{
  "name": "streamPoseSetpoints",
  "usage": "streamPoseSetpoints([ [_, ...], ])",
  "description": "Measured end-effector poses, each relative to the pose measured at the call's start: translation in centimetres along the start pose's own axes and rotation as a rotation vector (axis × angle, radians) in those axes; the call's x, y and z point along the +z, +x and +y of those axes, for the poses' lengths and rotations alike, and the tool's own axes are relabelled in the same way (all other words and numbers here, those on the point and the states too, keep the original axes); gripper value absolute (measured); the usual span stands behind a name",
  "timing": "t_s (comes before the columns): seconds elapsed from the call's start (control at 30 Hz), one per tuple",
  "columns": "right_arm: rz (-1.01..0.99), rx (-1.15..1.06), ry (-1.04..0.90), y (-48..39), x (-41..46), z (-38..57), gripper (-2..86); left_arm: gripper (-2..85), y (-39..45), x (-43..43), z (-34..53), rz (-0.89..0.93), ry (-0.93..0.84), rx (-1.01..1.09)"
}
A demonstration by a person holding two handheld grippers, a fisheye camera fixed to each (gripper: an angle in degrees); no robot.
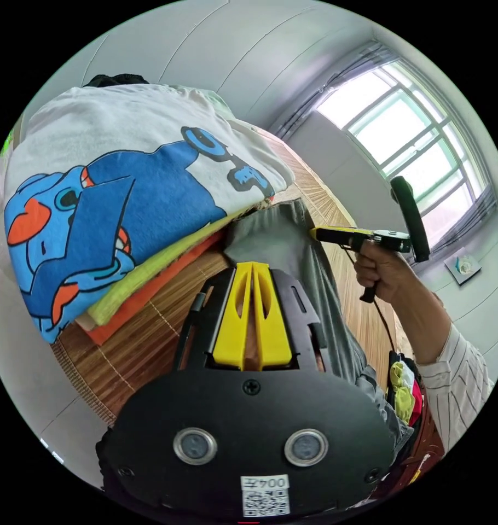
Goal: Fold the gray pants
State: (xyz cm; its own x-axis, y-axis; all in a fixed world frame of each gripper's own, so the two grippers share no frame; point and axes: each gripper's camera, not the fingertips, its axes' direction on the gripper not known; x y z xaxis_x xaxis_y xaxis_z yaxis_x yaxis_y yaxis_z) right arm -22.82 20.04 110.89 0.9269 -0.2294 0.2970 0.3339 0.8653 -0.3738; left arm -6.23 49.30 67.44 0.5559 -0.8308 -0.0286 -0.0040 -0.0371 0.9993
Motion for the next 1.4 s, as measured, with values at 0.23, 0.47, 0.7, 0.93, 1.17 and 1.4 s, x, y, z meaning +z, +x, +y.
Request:
streamPoseSetpoints([
  [0.23, -0.102, 0.317, 0.014, 5.9, 2.5, 0.7, 6.2, 0.4, -0.9, 1.3, -0.3, 0.012, -0.022, -0.009],
  [0.47, -0.321, 0.398, 0.3, 4.5, -8.2, 18.5, 4.7, 1.9, -0.8, 3.3, -0.9, 0.082, -0.114, 0.038],
  [0.7, -0.177, 0.619, 0.229, -3.3, -9.5, 41.1, 3.7, 6.6, 0.0, 3.8, -1.5, -0.036, -0.138, 0.176],
  [0.93, -0.241, 0.528, 0.272, -7.0, -8.4, 42.4, 5.2, 4.7, 0.9, 5.2, -3.8, -0.116, -0.232, 0.26],
  [1.17, -0.169, 0.282, 0.297, -6.3, -5.6, 27.7, 6.4, 2.2, 1.8, 5.2, -3.1, -0.19, -0.269, 0.352],
  [1.4, 0.087, -0.028, 0.041, -6.5, -0.2, 14.3, 7.8, 2.2, -1.8, 4.7, -2.2, -0.144, -0.291, 0.32],
])
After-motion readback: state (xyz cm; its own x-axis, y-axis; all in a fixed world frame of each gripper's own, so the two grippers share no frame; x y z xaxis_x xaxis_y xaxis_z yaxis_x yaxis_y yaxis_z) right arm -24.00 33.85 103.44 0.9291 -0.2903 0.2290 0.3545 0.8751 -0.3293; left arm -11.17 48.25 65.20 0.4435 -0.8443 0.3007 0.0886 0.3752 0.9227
